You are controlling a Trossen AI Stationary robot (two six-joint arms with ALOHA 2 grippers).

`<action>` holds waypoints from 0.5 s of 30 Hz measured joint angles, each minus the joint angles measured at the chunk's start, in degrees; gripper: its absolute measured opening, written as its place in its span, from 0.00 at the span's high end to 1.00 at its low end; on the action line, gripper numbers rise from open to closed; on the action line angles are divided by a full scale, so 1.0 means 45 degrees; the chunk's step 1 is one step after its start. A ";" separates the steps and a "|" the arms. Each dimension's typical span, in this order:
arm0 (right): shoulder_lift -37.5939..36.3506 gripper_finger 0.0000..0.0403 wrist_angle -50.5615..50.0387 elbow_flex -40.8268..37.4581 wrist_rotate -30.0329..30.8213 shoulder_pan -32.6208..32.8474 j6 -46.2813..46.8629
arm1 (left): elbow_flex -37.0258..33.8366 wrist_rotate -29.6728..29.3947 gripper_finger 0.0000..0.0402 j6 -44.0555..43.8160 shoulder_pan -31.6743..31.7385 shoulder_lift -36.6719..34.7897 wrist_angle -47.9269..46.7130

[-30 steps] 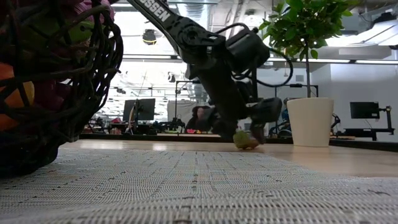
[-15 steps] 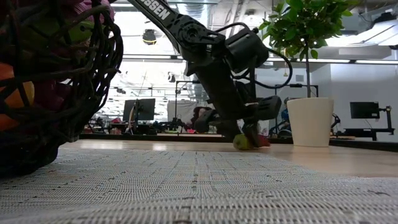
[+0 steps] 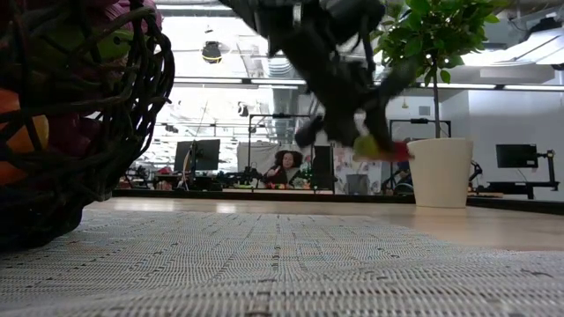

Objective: Build produce basket
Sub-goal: Put the red chili pepper into the black wire basket

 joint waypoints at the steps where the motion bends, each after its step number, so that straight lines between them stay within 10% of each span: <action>1: 0.0000 0.74 0.0032 0.0000 0.0004 0.0000 -0.0009 | 0.0202 0.0131 0.78 0.0183 -0.0023 -0.0180 -0.0254; 15: 0.0002 0.74 0.0296 -0.0005 0.0015 -0.0003 0.0023 | 0.2587 0.0367 0.76 0.1224 -0.1553 -0.3478 -0.6873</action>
